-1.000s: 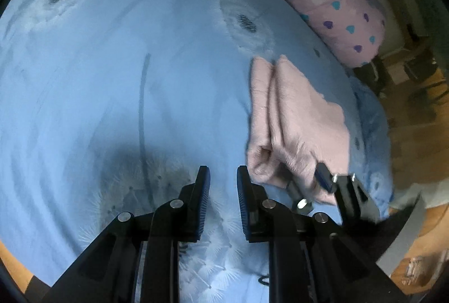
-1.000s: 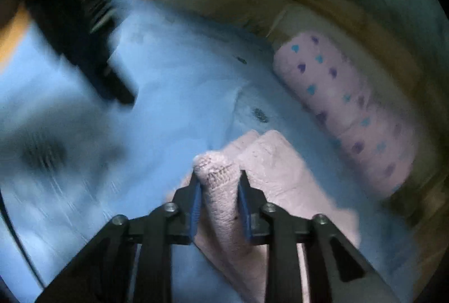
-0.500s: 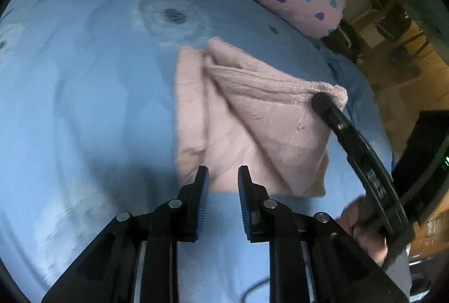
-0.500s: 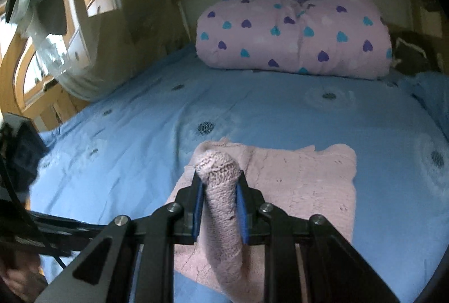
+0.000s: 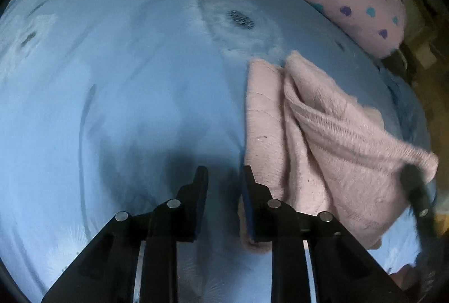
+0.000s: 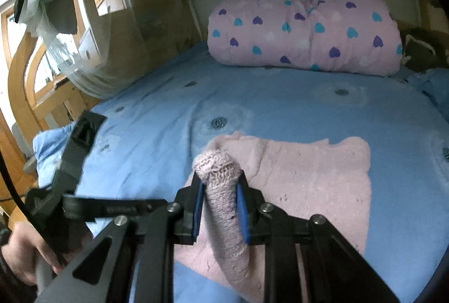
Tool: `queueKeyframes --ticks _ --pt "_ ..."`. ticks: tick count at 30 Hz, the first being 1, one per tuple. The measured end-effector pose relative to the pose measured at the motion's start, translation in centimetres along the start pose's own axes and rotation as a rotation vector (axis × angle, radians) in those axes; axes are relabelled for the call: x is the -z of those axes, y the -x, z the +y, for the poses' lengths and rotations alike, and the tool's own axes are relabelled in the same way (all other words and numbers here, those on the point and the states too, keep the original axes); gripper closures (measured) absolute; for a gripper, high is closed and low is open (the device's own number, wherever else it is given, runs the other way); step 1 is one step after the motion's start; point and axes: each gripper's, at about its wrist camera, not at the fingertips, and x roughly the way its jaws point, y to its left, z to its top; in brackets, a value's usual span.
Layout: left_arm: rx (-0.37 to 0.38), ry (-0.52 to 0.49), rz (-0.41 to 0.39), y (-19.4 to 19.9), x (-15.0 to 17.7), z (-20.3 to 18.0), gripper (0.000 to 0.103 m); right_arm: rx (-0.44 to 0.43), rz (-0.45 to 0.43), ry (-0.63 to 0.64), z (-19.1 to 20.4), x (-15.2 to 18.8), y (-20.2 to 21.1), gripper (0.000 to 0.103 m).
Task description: Fold small clothes
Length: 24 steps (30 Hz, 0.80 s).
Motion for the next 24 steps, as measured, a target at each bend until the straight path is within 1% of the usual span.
queueKeyframes --ticks 2,4,6,7,10,12,14,15,17,20,21,23,24 --pt "0.070 0.050 0.001 0.6 -0.2 0.8 0.085 0.040 0.002 0.008 0.1 0.1 0.1 0.081" --pt "0.173 0.074 -0.007 1.3 -0.6 0.8 0.085 0.042 0.004 -0.032 -0.7 -0.1 0.2 0.081" --pt "0.237 0.056 -0.010 1.4 -1.2 -0.2 0.085 0.034 0.005 -0.102 -1.9 -0.6 0.5 0.081" --pt "0.250 0.027 -0.010 1.3 -1.4 -0.9 0.085 0.031 0.002 -0.128 -2.4 -0.8 0.6 0.081" --pt "0.237 -0.072 -0.010 -0.4 -2.3 -3.1 0.085 0.030 -0.007 -0.187 -3.8 -1.0 0.9 0.081" --pt "0.234 -0.075 0.001 -1.7 -2.8 -3.9 0.085 0.034 -0.019 -0.203 -4.4 -1.1 1.1 0.081" --pt "0.259 -0.059 0.021 -3.3 -3.3 -4.5 0.085 0.034 -0.029 -0.218 -4.9 -1.2 1.3 0.081" --pt "0.247 -0.064 0.027 -3.7 -3.5 -5.0 0.085 0.031 -0.031 -0.226 -5.1 -1.3 1.3 0.081" --pt "0.181 -0.081 0.023 -4.2 -3.7 -5.6 0.085 0.030 -0.034 -0.238 -5.5 -1.6 1.2 0.081" --pt "0.146 -0.057 0.001 -4.0 -3.8 -5.4 0.085 0.036 -0.047 -0.248 -6.0 -1.7 1.4 0.081" --pt "0.121 -0.053 -0.004 -3.9 -3.7 -5.2 0.085 0.038 -0.050 -0.252 -6.3 -1.8 1.3 0.081" --pt "0.092 -0.079 -0.016 -3.7 -3.6 -5.7 0.084 0.035 -0.049 -0.274 -6.8 -1.8 1.3 0.081" --pt "0.064 -0.097 -0.021 -3.7 -3.6 -6.1 0.083 0.031 -0.047 -0.287 -7.0 -1.8 1.2 0.081"
